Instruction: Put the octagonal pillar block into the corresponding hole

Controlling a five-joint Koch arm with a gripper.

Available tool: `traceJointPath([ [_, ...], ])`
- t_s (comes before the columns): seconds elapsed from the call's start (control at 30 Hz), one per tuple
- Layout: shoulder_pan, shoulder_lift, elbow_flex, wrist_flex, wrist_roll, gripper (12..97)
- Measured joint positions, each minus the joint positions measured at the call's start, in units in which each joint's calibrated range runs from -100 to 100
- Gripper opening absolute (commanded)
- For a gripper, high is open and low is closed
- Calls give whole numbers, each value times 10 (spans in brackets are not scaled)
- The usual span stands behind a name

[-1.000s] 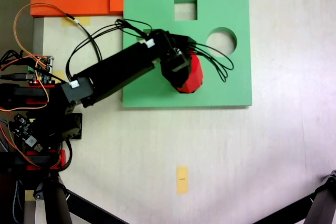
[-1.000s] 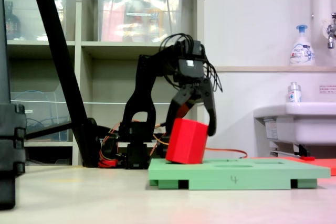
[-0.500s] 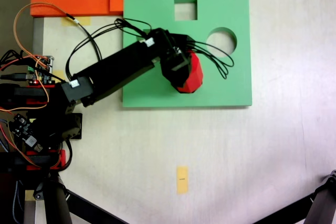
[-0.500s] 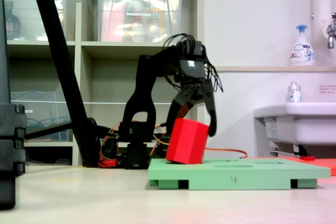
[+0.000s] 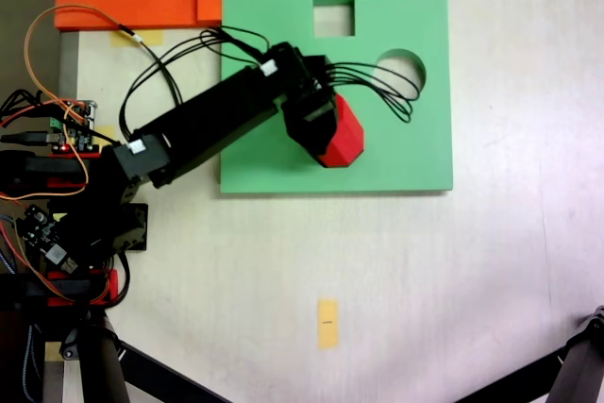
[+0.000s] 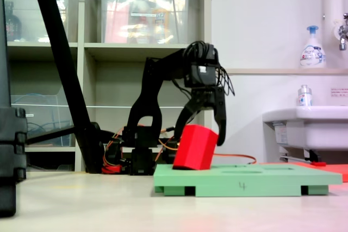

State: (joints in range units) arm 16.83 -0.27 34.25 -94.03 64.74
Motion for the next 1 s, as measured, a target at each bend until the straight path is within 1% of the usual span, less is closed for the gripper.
traceJointPath([
  [0.43, -1, -5, -9, -1, -2, 389],
  [0.7, -1, -92, -82, 0, -3, 389],
  [1.0, -2, -103, -83, 0, -3, 388],
])
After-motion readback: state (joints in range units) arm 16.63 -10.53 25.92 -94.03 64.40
